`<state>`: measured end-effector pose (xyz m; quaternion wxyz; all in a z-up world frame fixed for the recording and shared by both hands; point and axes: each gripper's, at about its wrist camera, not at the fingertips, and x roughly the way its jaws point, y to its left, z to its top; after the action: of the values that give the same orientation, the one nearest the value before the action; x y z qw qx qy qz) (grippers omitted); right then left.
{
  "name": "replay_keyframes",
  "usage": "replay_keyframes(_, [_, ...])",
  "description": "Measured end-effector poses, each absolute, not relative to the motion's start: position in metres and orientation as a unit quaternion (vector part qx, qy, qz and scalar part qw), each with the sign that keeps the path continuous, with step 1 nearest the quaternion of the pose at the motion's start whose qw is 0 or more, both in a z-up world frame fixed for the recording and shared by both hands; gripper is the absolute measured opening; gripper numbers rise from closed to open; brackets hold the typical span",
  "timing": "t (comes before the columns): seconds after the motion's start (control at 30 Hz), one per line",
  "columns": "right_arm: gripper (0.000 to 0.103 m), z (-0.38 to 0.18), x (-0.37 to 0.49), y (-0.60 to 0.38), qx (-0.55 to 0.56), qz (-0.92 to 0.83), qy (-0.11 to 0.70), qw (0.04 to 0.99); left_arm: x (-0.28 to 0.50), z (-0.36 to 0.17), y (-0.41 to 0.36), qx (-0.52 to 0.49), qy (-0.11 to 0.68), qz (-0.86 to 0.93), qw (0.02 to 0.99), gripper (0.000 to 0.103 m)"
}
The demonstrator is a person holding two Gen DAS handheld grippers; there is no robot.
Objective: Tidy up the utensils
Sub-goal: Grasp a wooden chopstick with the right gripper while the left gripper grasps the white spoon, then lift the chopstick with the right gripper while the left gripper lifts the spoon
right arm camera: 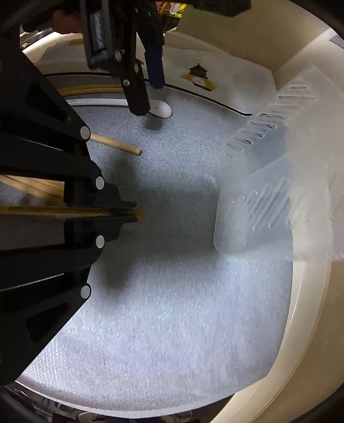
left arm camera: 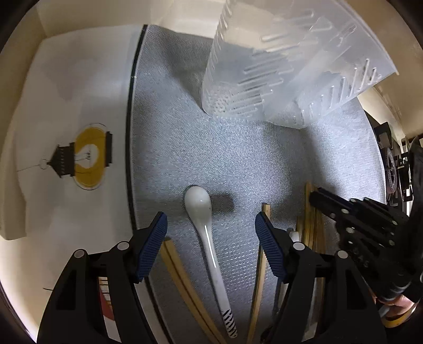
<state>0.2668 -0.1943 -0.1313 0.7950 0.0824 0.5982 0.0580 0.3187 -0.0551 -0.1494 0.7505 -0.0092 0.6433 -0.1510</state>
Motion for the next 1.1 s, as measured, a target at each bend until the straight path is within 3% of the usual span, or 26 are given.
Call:
replay_keyframes(0.1, [0.005, -0.128, 0.258, -0.209, 0.111, 0.058, 0.599, 0.791, 0.323, -0.154, -0.061, -0.013, 0.652, -0.153, 0.743, 0.068])
replay_keyframes(0.3, [0.005, -0.122, 0.242, -0.239, 0.133, 0.032, 0.596, 0.791, 0.337, -0.163, -0.072, -0.019, 0.666, -0.148, 0.731, 0.056])
replay_keyframes(0.4, [0.005, -0.123, 0.248, -0.246, 0.132, 0.026, 0.596, 0.791, 0.344, -0.164, -0.077, -0.007, 0.667, -0.126, 0.735, 0.034])
replay_keyframes(0.43, [0.005, -0.125, 0.246, -0.248, 0.132, 0.026, 0.596, 0.792, 0.346, -0.164, -0.078, -0.006, 0.666, -0.121, 0.736, 0.022])
replay_keyframes(0.63, [0.005, -0.111, 0.238, -0.251, 0.13, 0.03, 0.58, 0.803, 0.346, -0.149, -0.07, -0.035, 0.642, -0.139, 0.753, 0.022])
replay_keyframes(1.1, [0.005, -0.016, 0.205, -0.247, 0.112, 0.062, 0.483, 0.866, 0.257, -0.026, -0.037, -0.032, 0.461, -0.236, 0.855, 0.021])
